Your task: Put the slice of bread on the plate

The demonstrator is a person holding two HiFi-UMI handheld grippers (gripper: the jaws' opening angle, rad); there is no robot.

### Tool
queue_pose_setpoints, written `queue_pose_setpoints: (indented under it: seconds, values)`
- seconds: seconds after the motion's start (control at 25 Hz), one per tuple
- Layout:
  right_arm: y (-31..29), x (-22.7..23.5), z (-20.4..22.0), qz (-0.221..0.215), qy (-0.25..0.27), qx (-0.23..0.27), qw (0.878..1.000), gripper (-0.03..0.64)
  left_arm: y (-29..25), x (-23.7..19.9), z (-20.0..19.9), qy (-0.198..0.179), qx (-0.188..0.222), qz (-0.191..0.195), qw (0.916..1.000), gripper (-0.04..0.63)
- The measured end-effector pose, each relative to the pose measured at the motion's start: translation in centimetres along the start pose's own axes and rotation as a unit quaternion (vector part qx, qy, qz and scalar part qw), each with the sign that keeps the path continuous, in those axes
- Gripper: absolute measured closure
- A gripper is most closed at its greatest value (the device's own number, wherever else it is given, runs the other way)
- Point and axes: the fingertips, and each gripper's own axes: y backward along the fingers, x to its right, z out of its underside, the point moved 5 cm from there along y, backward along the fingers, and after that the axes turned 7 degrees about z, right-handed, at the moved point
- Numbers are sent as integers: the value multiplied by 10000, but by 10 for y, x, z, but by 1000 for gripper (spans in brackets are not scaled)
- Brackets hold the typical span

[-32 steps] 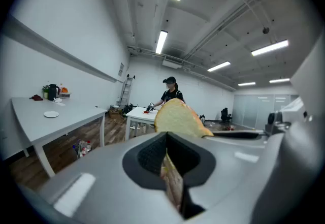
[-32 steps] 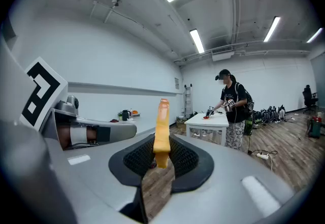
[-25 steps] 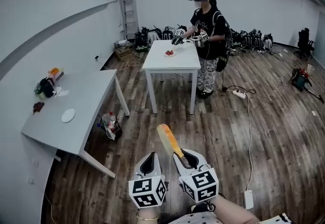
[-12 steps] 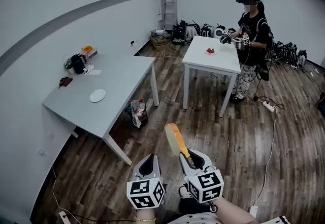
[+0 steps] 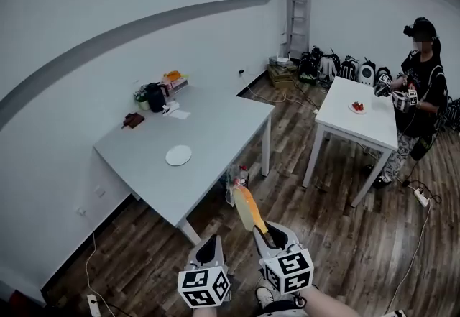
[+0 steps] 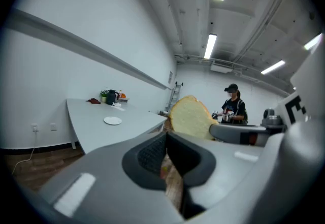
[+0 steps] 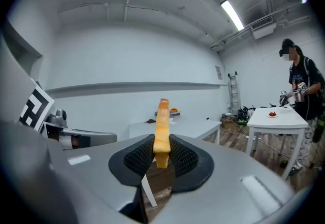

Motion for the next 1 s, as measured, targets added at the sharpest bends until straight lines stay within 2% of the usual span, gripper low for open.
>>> queue_pose_setpoints:
  seconds: [0.12, 0.28, 0.48, 0.76, 1.0]
  values:
    - [-45, 14, -17, -276, 38, 32, 9996, 534, -33, -18, -16, 31, 178, -237, 9996, 588]
    - [-94, 24, -31, -684, 129, 43, 9976, 534, -65, -42, -30, 106, 349, -739, 9966, 588]
    - [-145, 16, -31, -991, 56, -194, 9949, 534, -81, -79, -34, 260, 329, -1186, 9921, 588]
    - [-229, -14, -19, -1246, 11, -491, 9910, 534, -108, -155, -37, 411, 390, -1488, 9872, 588]
    - [-326, -59, -19, -1475, 60, -750, 9862, 534, -146, -248, -51, 239, 381, -1581, 9864, 588]
